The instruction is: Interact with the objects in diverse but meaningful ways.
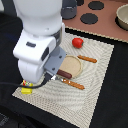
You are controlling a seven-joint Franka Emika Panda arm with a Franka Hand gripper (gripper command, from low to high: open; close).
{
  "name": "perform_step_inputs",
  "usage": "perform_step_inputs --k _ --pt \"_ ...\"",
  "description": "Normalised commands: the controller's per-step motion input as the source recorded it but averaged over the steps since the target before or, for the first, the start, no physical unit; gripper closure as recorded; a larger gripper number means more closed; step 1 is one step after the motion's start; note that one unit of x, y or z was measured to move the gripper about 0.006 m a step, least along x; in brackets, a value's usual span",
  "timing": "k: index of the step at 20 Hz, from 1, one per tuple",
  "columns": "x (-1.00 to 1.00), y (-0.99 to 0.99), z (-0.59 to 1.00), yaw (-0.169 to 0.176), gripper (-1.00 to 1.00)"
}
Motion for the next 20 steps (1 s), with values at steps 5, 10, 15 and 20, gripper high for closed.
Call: perform_step_inputs --k 5,10,15,20 --pt "-0.67 0.71 0.28 0.027 1.0" --pt "-0.61 0.66 0.24 0.031 1.0" --pt "-0.59 0.6 0.14 0.031 1.0" --pt "-0.59 0.53 0.01 0.034 1.0"
